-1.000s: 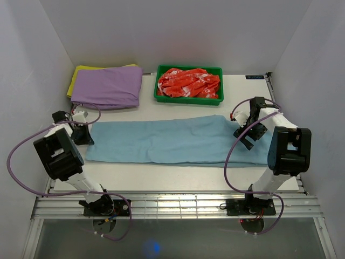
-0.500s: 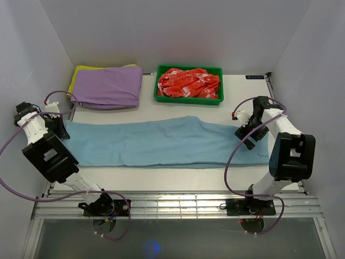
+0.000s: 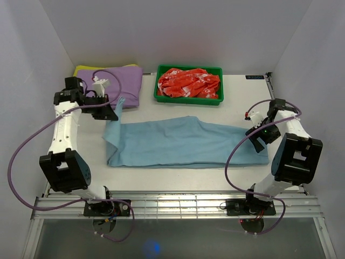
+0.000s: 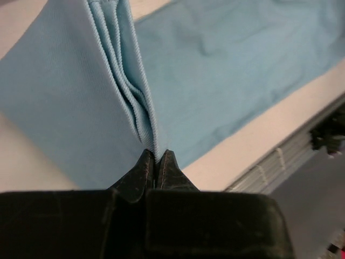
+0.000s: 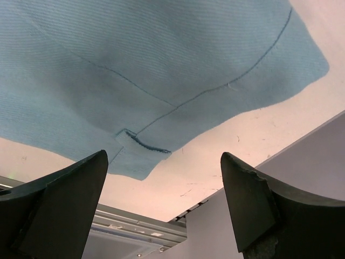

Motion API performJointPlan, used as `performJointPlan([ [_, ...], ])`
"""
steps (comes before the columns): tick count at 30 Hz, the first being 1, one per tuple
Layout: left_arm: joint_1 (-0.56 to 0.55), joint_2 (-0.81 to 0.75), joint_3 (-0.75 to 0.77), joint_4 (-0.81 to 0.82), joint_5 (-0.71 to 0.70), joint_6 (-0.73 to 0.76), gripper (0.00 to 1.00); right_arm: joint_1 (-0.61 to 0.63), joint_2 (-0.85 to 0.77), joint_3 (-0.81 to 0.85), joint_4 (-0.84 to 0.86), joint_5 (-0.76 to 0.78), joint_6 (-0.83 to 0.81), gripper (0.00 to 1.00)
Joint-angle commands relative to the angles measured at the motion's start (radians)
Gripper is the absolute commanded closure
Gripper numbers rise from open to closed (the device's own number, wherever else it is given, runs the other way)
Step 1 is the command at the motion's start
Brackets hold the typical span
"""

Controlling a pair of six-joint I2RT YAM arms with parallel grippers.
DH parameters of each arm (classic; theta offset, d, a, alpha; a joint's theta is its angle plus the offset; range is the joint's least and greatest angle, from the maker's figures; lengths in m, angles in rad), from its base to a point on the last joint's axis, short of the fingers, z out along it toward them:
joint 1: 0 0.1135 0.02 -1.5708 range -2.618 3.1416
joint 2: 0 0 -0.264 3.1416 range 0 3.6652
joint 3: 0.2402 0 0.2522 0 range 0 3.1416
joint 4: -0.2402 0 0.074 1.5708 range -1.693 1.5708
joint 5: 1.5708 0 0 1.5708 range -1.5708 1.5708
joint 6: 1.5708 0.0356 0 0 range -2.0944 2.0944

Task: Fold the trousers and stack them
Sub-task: Fold the trousers

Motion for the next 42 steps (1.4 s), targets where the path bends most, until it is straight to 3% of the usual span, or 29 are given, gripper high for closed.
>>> performJointPlan([
  [1,-0.100,-0.036,-0.037,0.139,0.101,-0.235,1.00,-0.037,0.008,0.007,-0.034,-0.040,-0.032,0.10],
  [5,-0.208,-0.025,-0.077,0.286,0.107,-0.410,1.00,-0.083,0.022,0.011,-0.034,-0.040,-0.052,0.10],
  [10,-0.447,-0.035,-0.126,0.472,-0.136,-0.618,1.00,-0.158,0.049,0.028,-0.030,-0.044,-0.070,0.10],
  [21,-0.749,0.054,-0.213,0.640,-0.358,-0.812,1.00,-0.248,0.091,0.033,-0.016,-0.044,-0.079,0.10],
  [28,-0.820,0.128,-0.261,0.747,-0.425,-0.896,1.00,-0.251,0.088,0.016,-0.016,-0.046,-0.084,0.10],
  [42,-0.864,0.251,-0.178,0.770,-0.430,-0.951,1.00,-0.251,0.083,-0.010,-0.010,-0.058,-0.089,0.10],
])
